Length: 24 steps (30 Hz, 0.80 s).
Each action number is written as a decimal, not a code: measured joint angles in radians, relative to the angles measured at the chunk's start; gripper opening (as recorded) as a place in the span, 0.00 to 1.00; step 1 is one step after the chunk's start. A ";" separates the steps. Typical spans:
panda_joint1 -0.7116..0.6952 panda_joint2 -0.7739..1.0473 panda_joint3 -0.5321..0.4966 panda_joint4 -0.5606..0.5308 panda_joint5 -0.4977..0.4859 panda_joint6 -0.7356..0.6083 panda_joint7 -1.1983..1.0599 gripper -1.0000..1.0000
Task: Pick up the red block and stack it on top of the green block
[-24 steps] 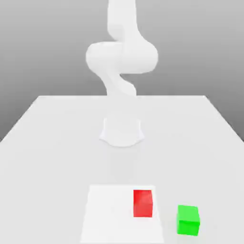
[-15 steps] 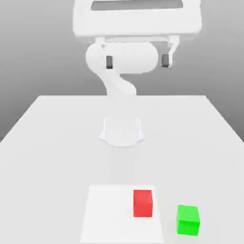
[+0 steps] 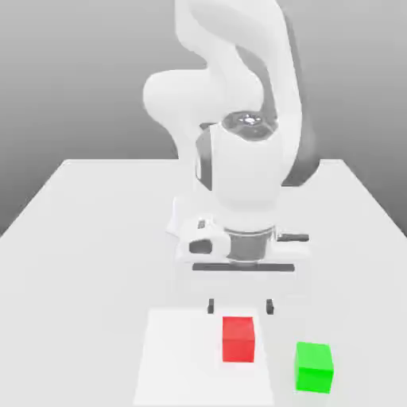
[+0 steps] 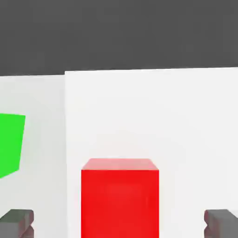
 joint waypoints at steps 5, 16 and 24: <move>0.018 0.099 -0.024 0.013 -0.023 0.084 0.018 0.00; 0.002 -0.088 0.007 -0.012 0.022 -0.077 -0.021 0.00; 0.074 -0.081 0.089 0.129 0.013 -0.213 -0.339 0.00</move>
